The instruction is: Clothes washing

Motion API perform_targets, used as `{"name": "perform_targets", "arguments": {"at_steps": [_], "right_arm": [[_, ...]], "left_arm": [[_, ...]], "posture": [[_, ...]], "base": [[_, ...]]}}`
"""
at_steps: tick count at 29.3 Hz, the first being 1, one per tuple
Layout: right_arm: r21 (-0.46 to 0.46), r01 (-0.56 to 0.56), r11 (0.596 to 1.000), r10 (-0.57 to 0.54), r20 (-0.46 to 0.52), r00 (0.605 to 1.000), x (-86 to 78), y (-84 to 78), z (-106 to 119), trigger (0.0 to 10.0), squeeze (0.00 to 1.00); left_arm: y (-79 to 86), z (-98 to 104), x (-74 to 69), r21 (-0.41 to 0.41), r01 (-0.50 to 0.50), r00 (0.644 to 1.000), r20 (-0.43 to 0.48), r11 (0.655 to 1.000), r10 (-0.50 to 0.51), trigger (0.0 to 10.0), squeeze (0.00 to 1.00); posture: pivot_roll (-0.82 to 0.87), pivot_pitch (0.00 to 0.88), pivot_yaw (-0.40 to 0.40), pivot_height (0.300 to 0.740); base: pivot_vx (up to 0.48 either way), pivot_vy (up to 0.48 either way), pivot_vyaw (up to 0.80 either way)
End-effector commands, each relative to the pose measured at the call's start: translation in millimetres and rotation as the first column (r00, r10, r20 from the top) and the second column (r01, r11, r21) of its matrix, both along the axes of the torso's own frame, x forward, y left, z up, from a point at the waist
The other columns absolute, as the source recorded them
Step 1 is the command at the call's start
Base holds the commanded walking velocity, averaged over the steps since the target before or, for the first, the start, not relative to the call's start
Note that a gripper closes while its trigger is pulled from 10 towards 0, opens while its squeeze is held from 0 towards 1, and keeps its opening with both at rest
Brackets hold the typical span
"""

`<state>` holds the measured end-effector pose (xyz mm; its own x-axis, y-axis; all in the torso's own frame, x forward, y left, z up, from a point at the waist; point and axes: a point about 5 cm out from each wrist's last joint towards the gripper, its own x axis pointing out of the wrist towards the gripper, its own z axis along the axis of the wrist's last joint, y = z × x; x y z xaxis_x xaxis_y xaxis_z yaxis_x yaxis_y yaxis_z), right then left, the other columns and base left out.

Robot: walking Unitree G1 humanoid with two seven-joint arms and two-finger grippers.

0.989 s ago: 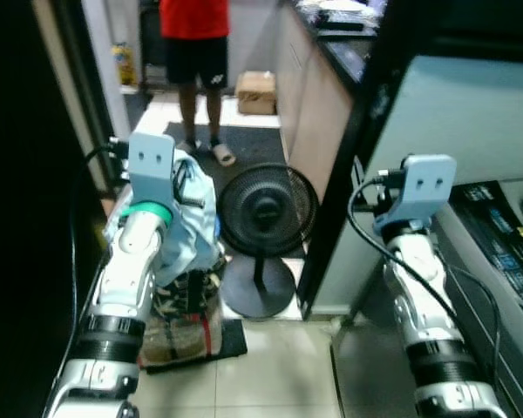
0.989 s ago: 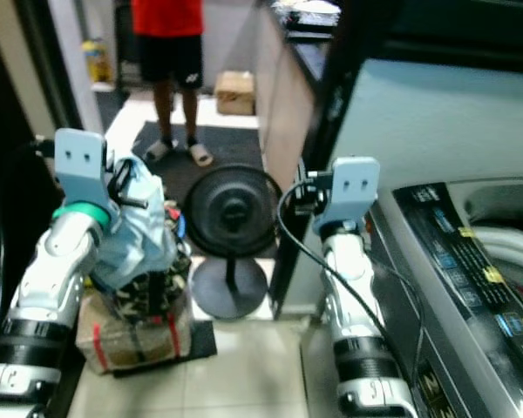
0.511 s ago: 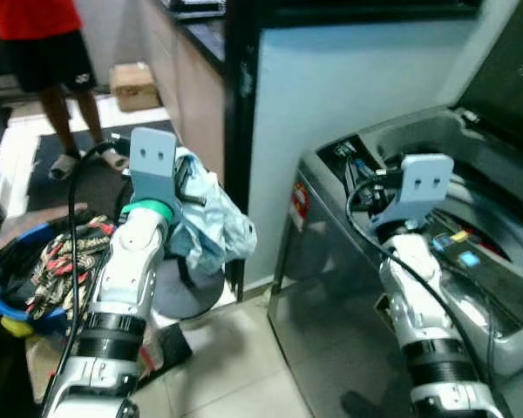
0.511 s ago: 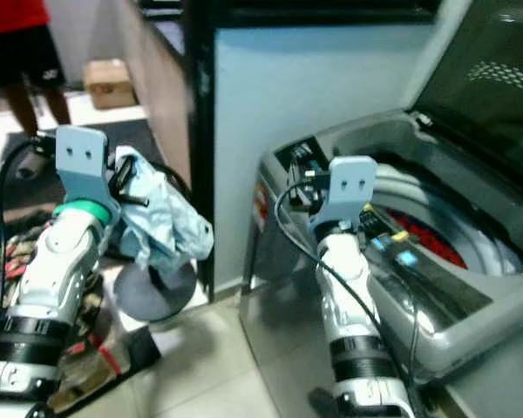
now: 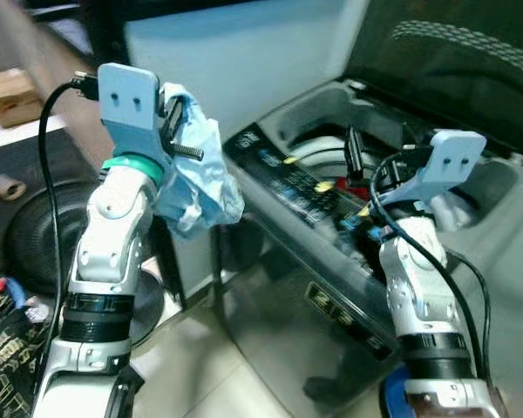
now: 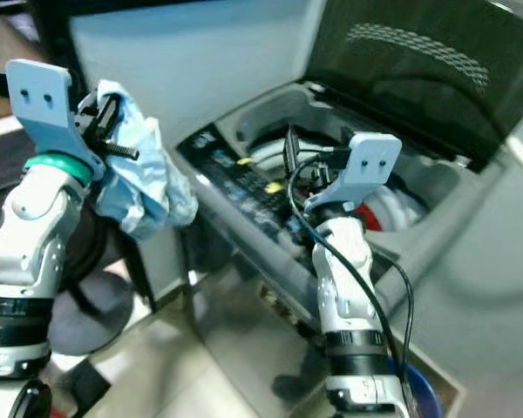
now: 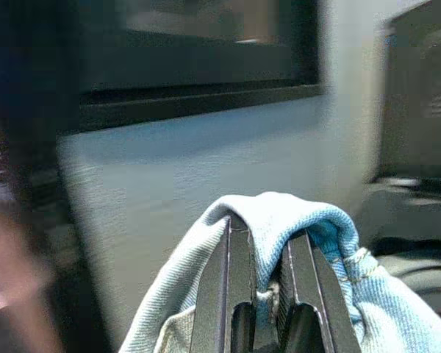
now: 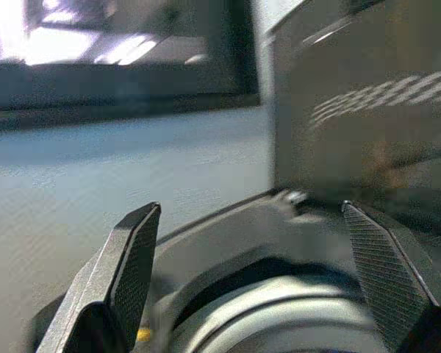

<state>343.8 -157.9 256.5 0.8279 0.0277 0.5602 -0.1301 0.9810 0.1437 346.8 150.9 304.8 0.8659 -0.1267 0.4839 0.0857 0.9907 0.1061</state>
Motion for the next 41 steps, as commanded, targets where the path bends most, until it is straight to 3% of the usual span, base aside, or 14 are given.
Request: {"name": "perform_targets", "arguments": {"at_steps": [1,8,41], "right_arm": [[0.03,-0.014,0.999,0.014,0.005,1.0,-1.3,0.2,1.7,10.0,0.0],[0.113,-0.042,0.993,0.043,-0.007,0.999,-1.9,-4.4,3.4,10.0,0.0],[0.131,-0.062,0.989,0.066,-0.033,0.997,0.6,-5.2,2.7,10.0,0.0]], "left_arm": [[0.5,10.4,-4.8,-0.002,0.003,0.999,0.047,1.0,-0.002,10.0,0.0],[1.7,11.7,-6.4,-0.001,-0.003,0.999,0.042,1.0,0.003,10.0,0.0],[2.4,8.8,-4.6,-0.013,-0.009,1.0,0.018,1.0,0.01,10.0,0.0]], "posture": [[0.07,0.0,0.007,0.74],[0.07,0.0,0.007,0.74],[0.07,0.0,0.002,0.74]], "base": [[0.0,0.0,-0.8],[0.0,0.0,-0.8],[0.0,0.0,-0.8]]}}
